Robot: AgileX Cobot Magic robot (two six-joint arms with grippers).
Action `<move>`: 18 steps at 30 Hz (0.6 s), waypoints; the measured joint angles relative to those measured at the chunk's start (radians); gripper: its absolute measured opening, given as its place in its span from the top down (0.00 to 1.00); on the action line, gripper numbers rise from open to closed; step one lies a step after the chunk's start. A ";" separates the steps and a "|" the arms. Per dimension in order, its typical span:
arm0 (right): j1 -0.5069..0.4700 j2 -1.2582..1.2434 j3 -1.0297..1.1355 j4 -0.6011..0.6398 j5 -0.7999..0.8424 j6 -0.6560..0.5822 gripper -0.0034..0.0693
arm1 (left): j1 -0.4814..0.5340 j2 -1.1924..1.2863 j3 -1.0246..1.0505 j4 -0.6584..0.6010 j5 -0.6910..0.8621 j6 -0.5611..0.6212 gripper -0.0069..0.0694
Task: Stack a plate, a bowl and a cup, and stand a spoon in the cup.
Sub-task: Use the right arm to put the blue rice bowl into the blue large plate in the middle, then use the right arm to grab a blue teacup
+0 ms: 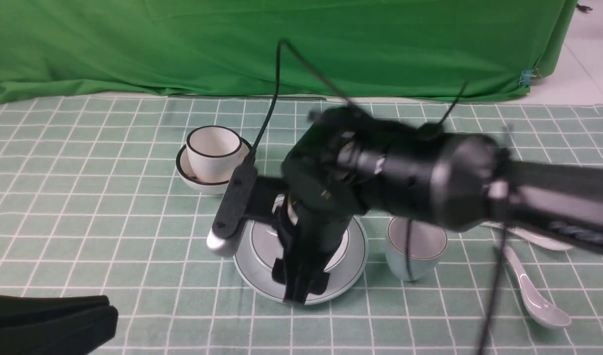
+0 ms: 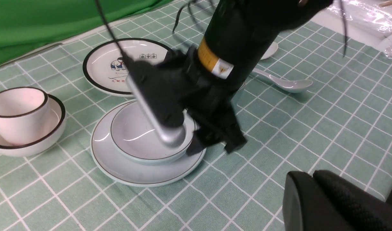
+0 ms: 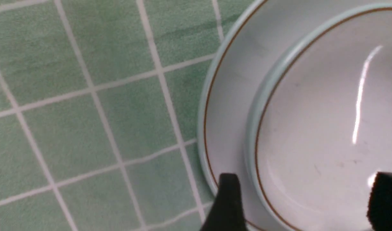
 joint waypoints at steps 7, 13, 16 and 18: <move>-0.114 -0.199 -0.003 0.025 0.205 -0.012 0.28 | 0.000 0.000 0.000 -0.015 0.003 0.038 0.89; -0.320 -0.192 0.041 0.288 0.258 -0.076 0.23 | 0.000 0.000 0.000 -0.049 0.003 0.063 0.89; -0.343 -0.190 0.079 0.325 0.223 -0.095 0.20 | 0.000 0.000 0.000 -0.052 0.003 0.064 0.89; -0.347 -0.190 0.100 0.330 0.194 -0.098 0.20 | 0.000 0.000 0.000 -0.052 0.003 0.064 0.89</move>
